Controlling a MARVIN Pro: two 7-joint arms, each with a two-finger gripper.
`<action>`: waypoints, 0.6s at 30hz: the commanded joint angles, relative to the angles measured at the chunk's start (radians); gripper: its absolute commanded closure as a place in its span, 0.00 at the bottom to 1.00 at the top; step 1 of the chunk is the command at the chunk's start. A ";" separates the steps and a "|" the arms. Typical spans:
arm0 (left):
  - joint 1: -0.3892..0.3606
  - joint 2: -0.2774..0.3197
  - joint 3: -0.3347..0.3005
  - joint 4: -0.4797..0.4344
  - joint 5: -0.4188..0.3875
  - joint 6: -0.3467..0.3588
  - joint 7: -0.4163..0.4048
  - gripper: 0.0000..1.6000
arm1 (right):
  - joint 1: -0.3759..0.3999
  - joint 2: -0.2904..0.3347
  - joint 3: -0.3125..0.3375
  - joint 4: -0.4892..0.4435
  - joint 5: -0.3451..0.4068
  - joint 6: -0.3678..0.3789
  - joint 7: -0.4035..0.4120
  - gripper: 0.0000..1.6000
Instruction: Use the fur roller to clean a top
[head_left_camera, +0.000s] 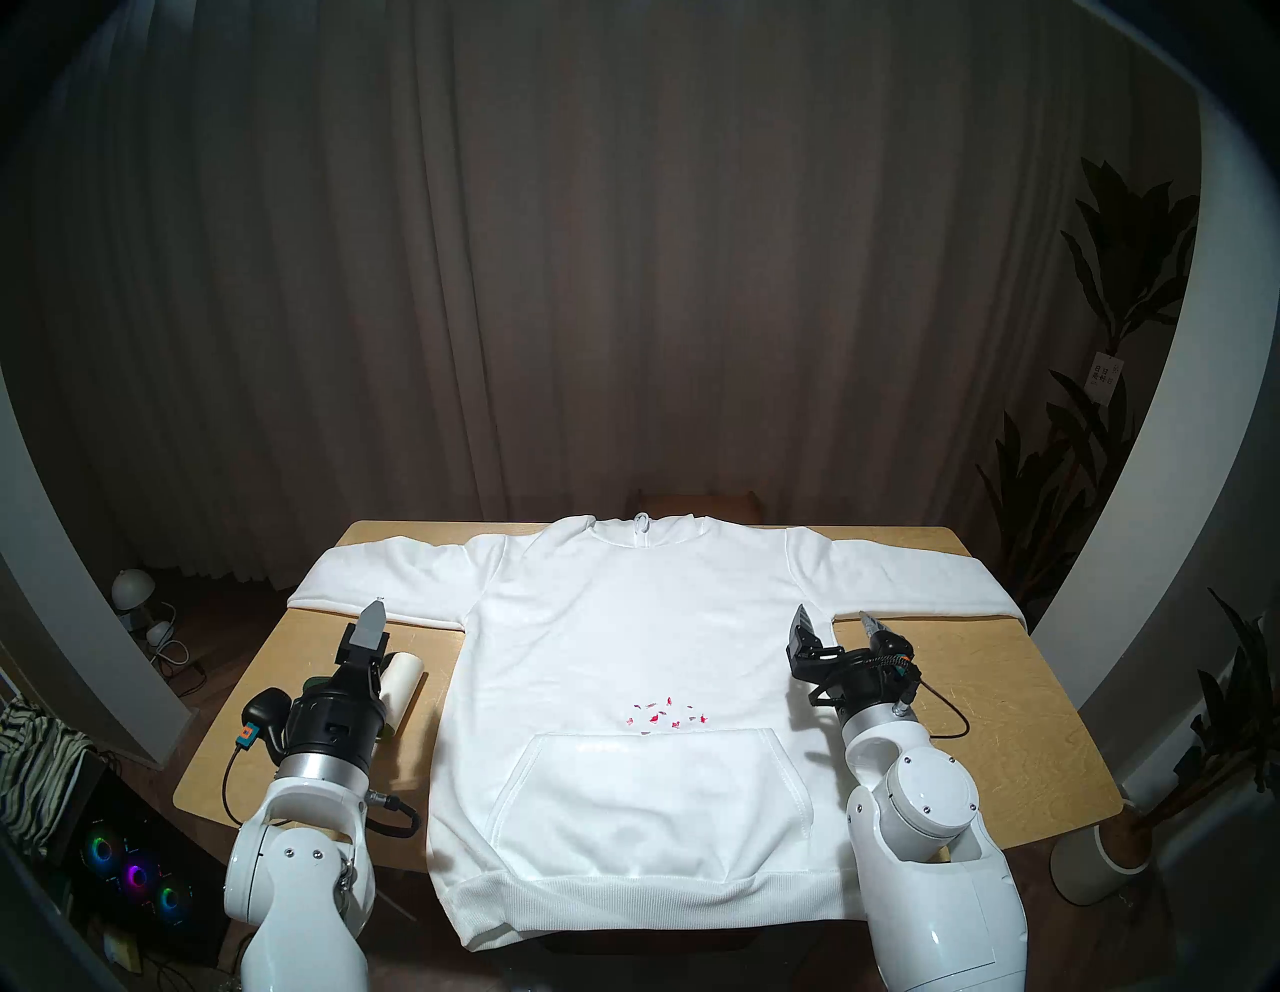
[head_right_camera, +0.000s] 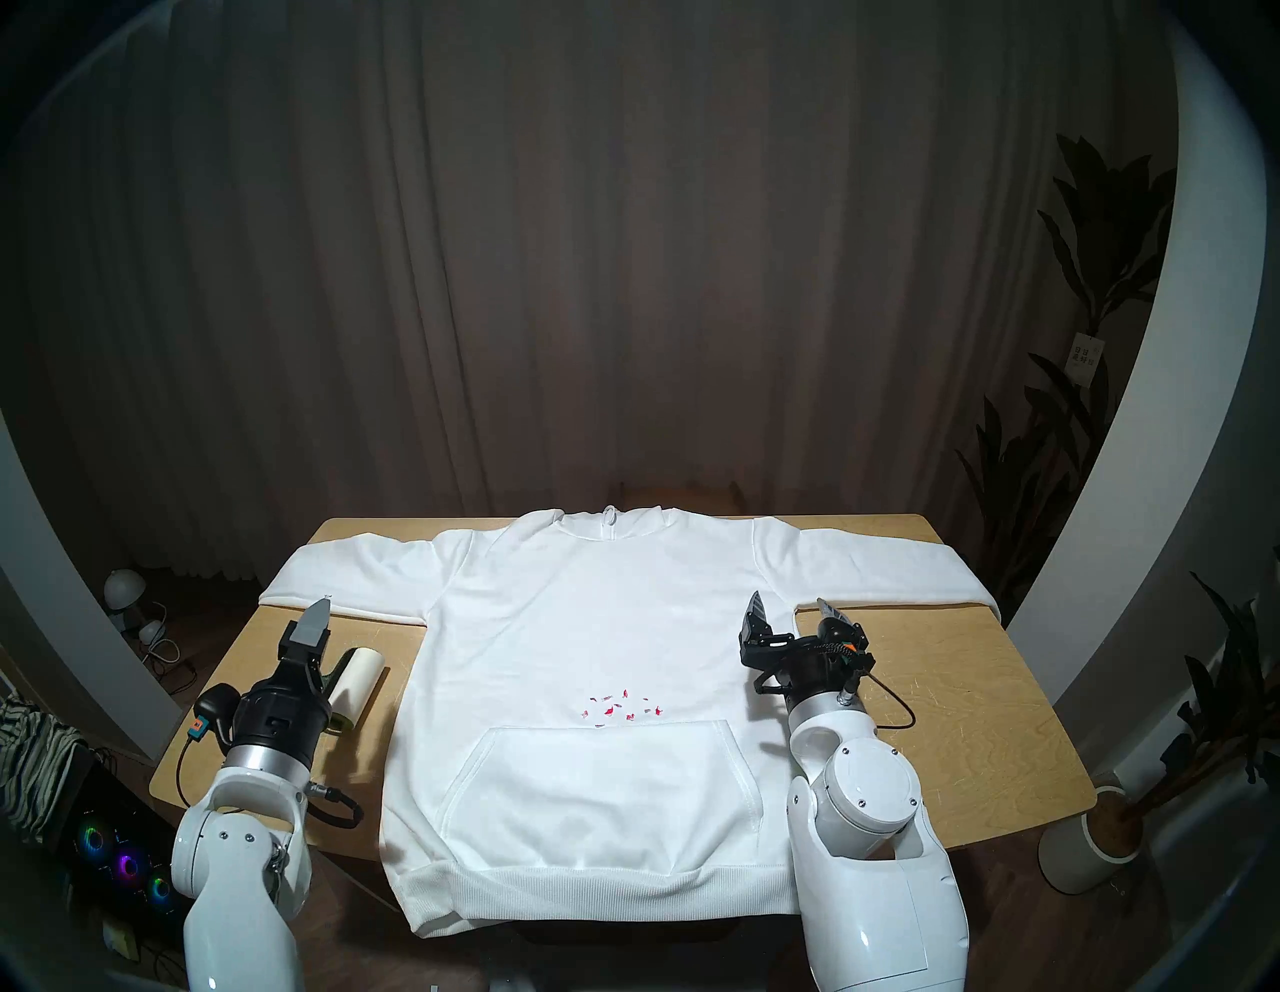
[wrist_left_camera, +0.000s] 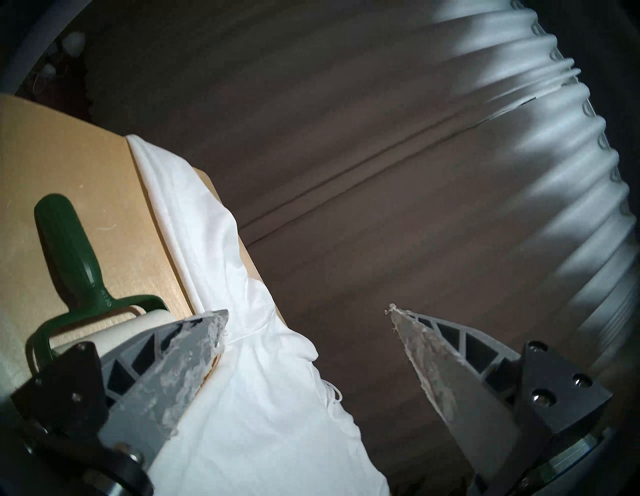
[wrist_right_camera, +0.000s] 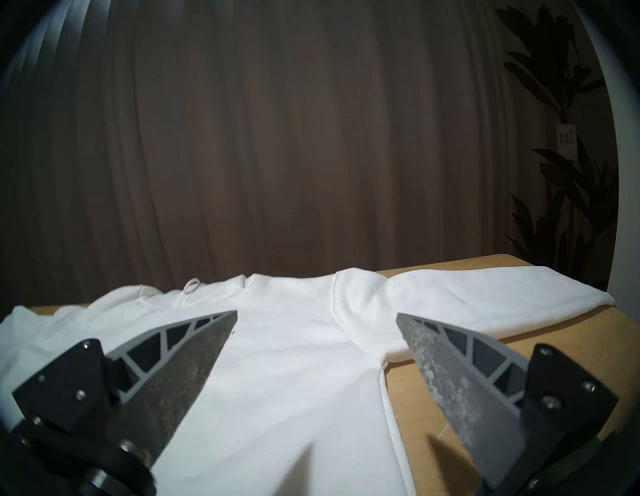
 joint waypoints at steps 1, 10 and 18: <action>0.042 0.043 -0.044 -0.007 -0.130 0.101 -0.107 0.00 | -0.016 0.009 0.024 -0.113 0.073 0.011 0.053 0.00; 0.095 0.154 -0.105 0.042 -0.267 0.279 -0.241 0.00 | -0.076 0.079 0.061 -0.127 0.112 0.047 0.156 0.00; 0.063 0.102 -0.192 0.078 -0.305 0.285 -0.099 0.00 | -0.066 0.132 0.080 -0.097 0.129 0.003 0.267 0.00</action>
